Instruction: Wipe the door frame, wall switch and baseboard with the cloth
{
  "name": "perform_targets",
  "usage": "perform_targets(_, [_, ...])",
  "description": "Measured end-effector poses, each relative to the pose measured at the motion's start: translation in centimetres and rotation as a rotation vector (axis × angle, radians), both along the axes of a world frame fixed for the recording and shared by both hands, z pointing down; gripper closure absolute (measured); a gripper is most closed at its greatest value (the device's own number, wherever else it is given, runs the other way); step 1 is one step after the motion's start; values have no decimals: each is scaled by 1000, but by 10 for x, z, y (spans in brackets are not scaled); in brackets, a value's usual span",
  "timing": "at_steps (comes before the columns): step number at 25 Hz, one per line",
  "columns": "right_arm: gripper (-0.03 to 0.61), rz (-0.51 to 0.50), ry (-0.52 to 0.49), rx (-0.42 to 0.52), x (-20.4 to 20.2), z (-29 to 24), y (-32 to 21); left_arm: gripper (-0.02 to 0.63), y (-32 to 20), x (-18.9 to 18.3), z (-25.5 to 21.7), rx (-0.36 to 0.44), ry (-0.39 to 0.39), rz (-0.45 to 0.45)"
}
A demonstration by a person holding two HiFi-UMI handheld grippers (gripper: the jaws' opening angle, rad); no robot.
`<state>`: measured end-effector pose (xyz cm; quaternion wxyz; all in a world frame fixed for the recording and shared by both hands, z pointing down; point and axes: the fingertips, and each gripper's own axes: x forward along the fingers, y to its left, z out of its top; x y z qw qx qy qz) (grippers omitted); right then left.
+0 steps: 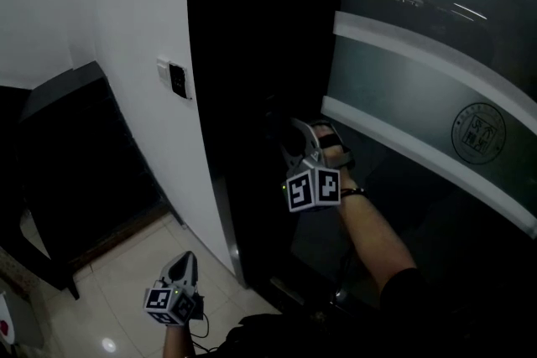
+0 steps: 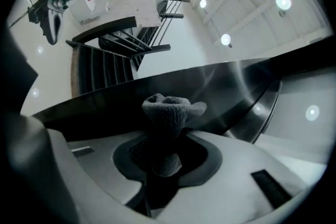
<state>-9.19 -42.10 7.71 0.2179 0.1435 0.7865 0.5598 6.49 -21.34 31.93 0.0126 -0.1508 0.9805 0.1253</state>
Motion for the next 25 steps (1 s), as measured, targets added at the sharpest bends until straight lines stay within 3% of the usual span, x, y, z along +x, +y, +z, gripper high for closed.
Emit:
perform_targets(4, [483,43,-97,-26,-15,-62,1,611,2,2,-9,15,-20,-5])
perform_targets(7, [483,66,-117,-22,-30,-79,0,611,8,8,-13,13,-31,-22])
perform_targets(14, [483,73,-111,-20,-54,-77,0,611,31,20,-13,20,-30,-102])
perform_targets(25, [483,91,-98,33,-59,-42,3,611,21,24,-5,-2,-3,-92])
